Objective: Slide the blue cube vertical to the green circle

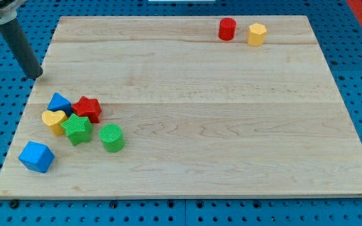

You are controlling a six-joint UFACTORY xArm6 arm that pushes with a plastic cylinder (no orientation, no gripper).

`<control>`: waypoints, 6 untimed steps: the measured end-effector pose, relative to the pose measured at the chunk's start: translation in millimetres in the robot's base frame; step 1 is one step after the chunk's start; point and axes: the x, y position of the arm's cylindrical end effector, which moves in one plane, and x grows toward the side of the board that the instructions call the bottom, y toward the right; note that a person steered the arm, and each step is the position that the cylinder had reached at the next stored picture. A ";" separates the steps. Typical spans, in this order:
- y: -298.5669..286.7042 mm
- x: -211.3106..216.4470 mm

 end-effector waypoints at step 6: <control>34.4 138.7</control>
